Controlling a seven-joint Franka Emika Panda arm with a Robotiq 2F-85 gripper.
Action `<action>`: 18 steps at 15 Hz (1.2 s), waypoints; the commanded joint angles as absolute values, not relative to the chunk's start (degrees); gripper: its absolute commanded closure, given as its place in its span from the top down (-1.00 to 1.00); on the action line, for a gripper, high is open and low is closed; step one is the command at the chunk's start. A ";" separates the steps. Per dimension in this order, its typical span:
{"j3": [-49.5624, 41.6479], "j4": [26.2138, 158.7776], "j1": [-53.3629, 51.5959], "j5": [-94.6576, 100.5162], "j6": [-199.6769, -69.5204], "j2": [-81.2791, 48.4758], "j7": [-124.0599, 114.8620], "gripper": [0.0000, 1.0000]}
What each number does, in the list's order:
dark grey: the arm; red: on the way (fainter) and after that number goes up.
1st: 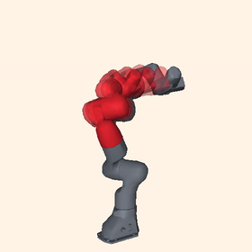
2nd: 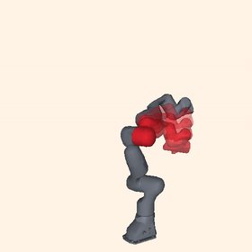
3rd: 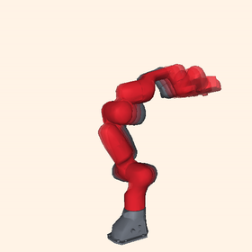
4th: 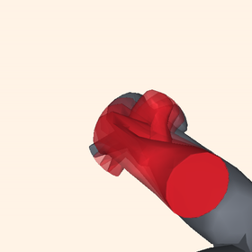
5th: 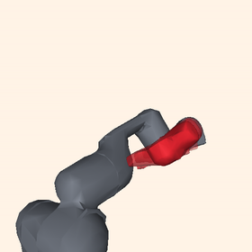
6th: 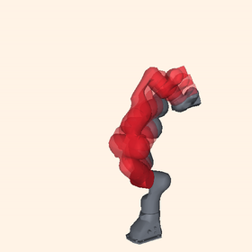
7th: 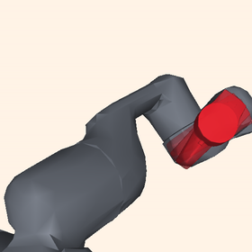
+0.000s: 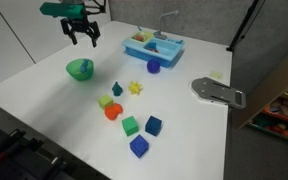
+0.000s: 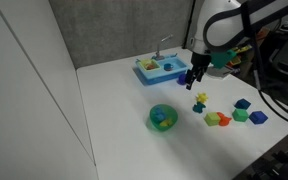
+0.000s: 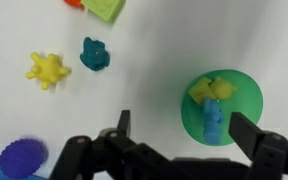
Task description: Pick up the light blue toy and place it in the green bowl
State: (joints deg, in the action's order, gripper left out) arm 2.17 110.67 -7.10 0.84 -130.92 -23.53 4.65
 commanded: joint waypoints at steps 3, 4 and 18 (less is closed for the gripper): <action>2.09 121.40 -5.25 1.90 -126.23 -10.61 3.11 1.00; 2.08 122.49 -4.93 1.83 -124.74 -8.51 3.17 1.00; 3.12 123.21 -4.50 0.15 -111.48 7.36 5.33 1.00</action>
